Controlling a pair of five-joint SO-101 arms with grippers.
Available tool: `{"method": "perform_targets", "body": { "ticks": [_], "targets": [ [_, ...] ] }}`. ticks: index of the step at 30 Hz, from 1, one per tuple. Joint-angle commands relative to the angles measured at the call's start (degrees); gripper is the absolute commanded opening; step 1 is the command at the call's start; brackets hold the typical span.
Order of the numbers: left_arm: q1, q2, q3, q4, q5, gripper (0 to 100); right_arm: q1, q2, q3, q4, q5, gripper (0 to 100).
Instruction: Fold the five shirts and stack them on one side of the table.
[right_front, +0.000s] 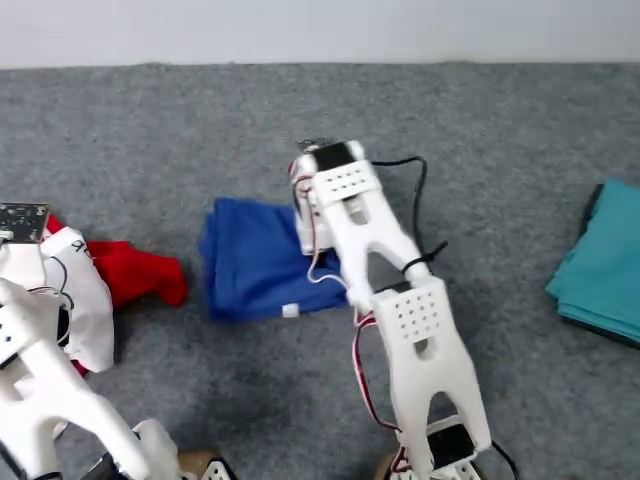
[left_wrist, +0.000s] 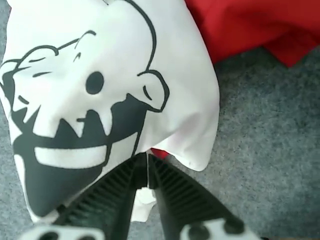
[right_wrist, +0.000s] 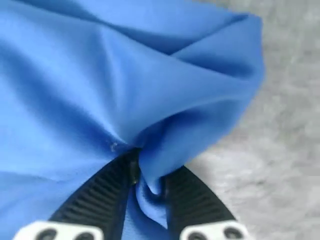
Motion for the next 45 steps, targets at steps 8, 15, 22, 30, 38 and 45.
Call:
{"method": "perform_targets", "body": {
  "ticks": [8,15,22,30,38,45],
  "targets": [
    [-0.3,-1.8,-2.3,0.4,-0.4,2,28.9,-20.5,17.5,0.9,45.9,0.9],
    [0.0,-1.4,-2.1,0.2,-0.4,2,40.0,-20.3,10.2,-13.3,70.1,0.9],
    [-0.2,-1.4,-2.2,0.3,-0.4,2,37.1,-18.8,9.0,-18.6,72.2,5.8],
    [-0.3,-1.4,-1.9,0.5,-0.7,2,35.0,-22.5,5.6,-15.8,47.3,24.1],
    [-0.3,-1.5,-2.2,0.4,-0.8,2,31.7,-29.6,8.4,2.6,28.5,2.7],
    [-0.3,-1.7,-2.2,0.5,-2.5,2,31.5,-34.0,29.9,2.5,22.0,3.1]
  ]
}}
